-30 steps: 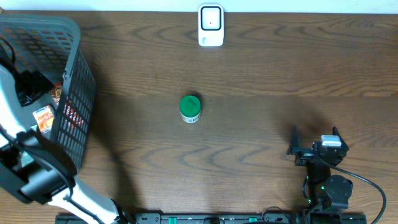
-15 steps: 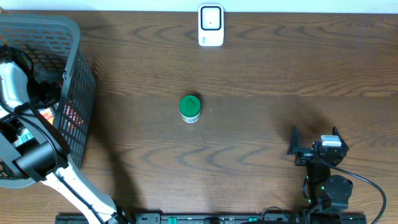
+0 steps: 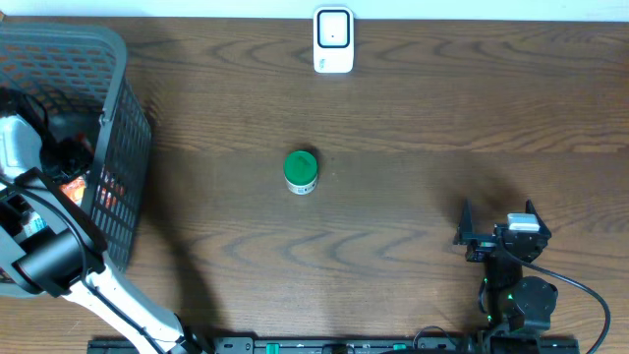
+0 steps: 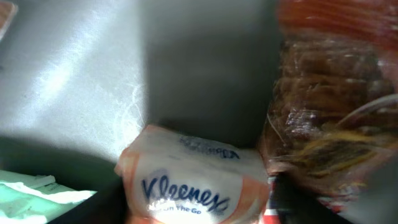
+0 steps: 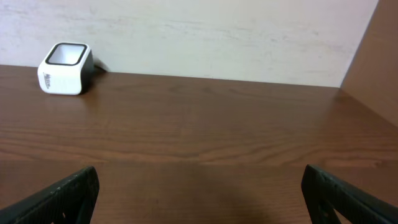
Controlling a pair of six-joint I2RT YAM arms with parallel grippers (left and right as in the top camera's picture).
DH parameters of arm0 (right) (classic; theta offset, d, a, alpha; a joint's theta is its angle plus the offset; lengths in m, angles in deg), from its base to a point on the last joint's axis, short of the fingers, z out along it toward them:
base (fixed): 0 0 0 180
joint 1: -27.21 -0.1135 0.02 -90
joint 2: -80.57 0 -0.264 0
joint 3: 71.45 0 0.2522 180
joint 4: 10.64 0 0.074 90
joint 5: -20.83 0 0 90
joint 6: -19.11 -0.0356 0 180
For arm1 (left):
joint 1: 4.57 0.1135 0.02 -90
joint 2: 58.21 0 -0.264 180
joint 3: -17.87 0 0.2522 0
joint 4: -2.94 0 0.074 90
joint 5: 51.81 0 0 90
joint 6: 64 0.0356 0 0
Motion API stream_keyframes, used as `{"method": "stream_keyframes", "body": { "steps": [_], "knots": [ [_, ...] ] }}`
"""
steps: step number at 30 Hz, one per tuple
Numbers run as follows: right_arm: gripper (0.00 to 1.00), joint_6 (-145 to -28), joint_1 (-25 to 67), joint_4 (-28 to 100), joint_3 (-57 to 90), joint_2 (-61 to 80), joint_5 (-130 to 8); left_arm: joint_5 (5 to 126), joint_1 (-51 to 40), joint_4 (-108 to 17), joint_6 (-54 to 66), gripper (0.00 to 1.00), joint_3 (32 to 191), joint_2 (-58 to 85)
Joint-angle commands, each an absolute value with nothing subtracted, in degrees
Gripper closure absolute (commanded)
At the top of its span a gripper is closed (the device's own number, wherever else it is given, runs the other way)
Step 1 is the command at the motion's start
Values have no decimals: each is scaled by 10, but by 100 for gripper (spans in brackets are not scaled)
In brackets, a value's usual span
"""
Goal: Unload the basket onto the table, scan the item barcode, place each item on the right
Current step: 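Reach the left gripper into the basket and grasp the Kleenex tissue pack, then place the tissue pack on the table right of the bottle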
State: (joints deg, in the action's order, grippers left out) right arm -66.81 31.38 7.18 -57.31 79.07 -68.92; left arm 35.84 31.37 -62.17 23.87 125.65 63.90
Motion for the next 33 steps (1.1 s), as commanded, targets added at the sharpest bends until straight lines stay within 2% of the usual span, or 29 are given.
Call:
{"method": "stream_keyframes", "body": {
  "steps": [1,9,16,22,28,33],
  "knots": [
    [1,-661,309,74,-574,792,-688,331,321,-635,247,55,1222,665],
    [1,-661,309,74,-574,792,-688,330,321,-670,242,58,1243,648],
    [1,-661,309,74,-574,792,-688,330,321,-671,242,55,1284,525],
    [1,-661,309,74,-574,792,-688,338,320,-647,196,55,1286,402],
    [1,-661,309,74,-574,792,-688,457,296,-630,195,55,1286,296],
    [1,-661,309,74,-574,792,-688,595,168,-625,187,55,1286,214]
  ]
}}
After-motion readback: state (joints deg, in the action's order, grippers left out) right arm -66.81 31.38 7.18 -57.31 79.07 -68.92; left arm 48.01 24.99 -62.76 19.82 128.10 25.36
